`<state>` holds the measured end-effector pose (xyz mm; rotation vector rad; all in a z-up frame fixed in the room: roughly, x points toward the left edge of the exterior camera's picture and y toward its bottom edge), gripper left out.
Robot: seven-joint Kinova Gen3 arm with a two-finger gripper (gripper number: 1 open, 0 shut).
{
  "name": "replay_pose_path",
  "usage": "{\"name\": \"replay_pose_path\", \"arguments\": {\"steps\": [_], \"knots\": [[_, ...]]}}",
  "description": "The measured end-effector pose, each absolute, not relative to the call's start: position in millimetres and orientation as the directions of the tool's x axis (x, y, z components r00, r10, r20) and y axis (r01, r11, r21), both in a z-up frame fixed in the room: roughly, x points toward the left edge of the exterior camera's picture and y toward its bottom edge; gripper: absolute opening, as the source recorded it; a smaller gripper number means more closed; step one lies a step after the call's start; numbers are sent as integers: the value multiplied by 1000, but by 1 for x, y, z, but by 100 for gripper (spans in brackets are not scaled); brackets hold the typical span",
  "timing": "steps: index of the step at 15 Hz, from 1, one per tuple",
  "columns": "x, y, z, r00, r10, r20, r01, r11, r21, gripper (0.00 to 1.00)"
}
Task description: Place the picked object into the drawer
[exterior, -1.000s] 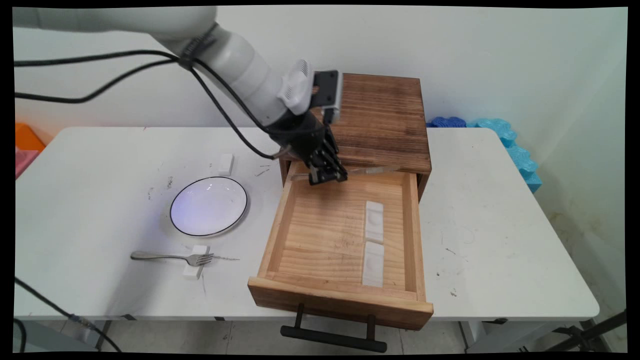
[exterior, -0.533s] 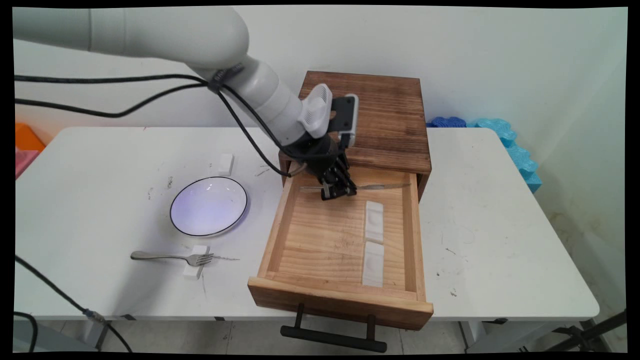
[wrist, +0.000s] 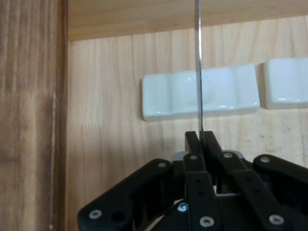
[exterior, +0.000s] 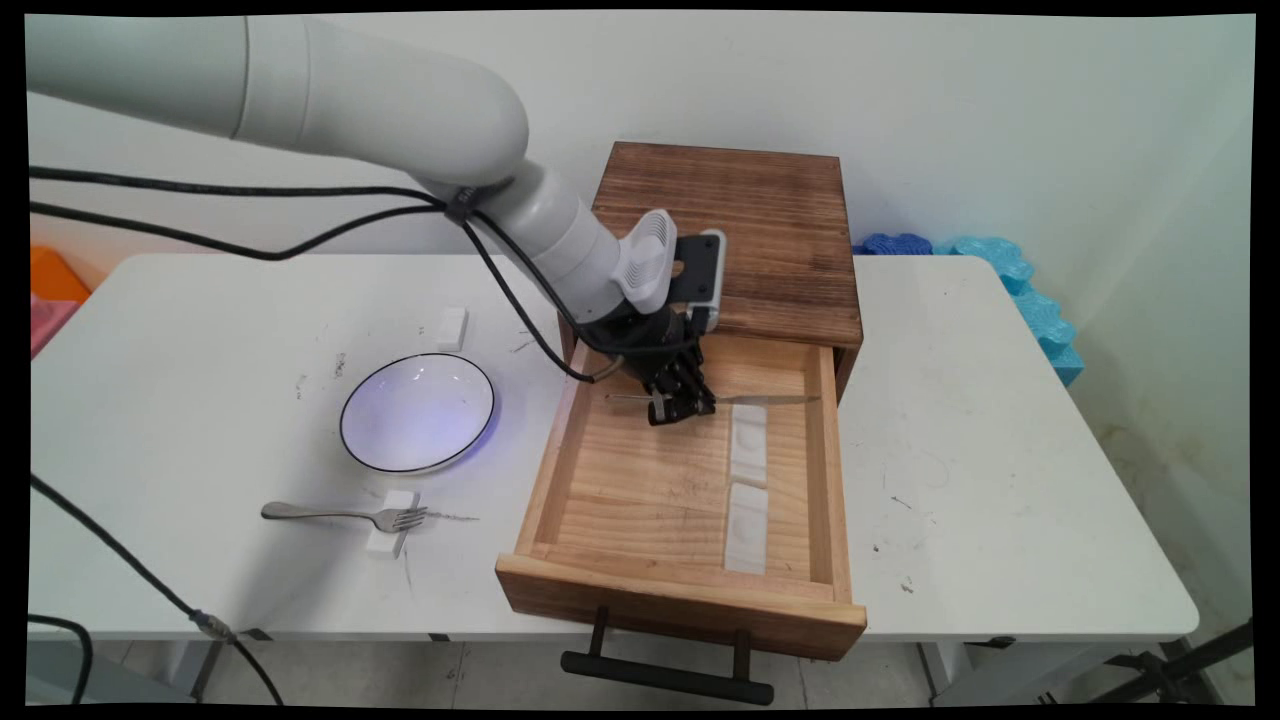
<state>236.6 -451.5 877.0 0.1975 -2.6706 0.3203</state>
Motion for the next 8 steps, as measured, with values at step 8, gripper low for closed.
{"name": "replay_pose_path", "arguments": {"steps": [8], "knots": [[231,-454,855,-898,-86,431,-183,965,-189,0]]}}
